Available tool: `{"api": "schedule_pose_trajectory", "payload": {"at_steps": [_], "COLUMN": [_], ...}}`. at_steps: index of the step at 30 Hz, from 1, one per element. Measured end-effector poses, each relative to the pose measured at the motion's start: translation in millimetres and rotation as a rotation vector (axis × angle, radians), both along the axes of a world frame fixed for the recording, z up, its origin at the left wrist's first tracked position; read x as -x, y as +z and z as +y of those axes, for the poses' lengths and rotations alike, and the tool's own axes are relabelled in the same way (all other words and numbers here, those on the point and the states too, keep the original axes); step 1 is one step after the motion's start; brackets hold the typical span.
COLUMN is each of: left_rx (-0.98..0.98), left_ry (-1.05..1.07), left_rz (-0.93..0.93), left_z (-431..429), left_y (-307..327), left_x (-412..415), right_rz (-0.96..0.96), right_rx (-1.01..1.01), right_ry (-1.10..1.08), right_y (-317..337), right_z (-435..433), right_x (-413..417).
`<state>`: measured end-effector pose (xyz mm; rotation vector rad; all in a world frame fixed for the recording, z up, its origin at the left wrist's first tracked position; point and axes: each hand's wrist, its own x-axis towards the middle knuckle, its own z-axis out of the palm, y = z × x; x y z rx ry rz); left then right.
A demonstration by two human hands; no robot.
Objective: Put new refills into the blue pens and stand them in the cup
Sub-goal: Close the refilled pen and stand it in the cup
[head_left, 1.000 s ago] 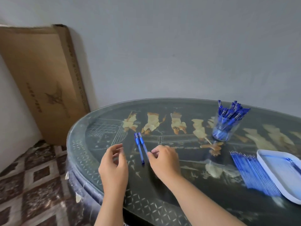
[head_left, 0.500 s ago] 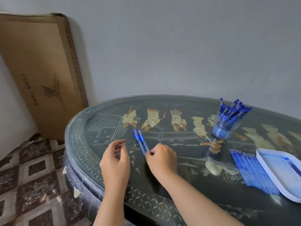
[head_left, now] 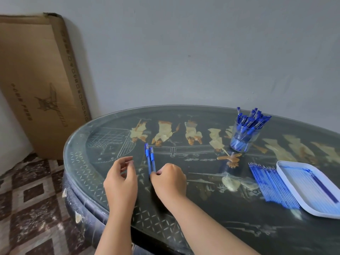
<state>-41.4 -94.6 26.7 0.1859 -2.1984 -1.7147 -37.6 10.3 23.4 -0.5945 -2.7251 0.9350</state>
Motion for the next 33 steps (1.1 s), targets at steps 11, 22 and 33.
{"api": "schedule_pose_trajectory", "payload": {"at_steps": [11, 22, 33], "left_rx": [0.162, 0.609, 0.424], "left_ry": [-0.188, -0.544, -0.667], "left_rz": [0.143, 0.372, 0.214], "left_z": [13.0, 71.9, 81.8], "left_y": [7.9, -5.1, -7.3], "left_x": [-14.8, -41.7, -59.4], "right_rz": [0.127, 0.058, 0.278], "right_rx": [0.262, 0.154, -0.219], "right_ry": [-0.008, 0.117, 0.166], "right_y": [24.3, 12.0, -15.3], "right_z": [77.3, 181.2, 148.8], "right_x": [-76.6, -140.4, -130.9]}}
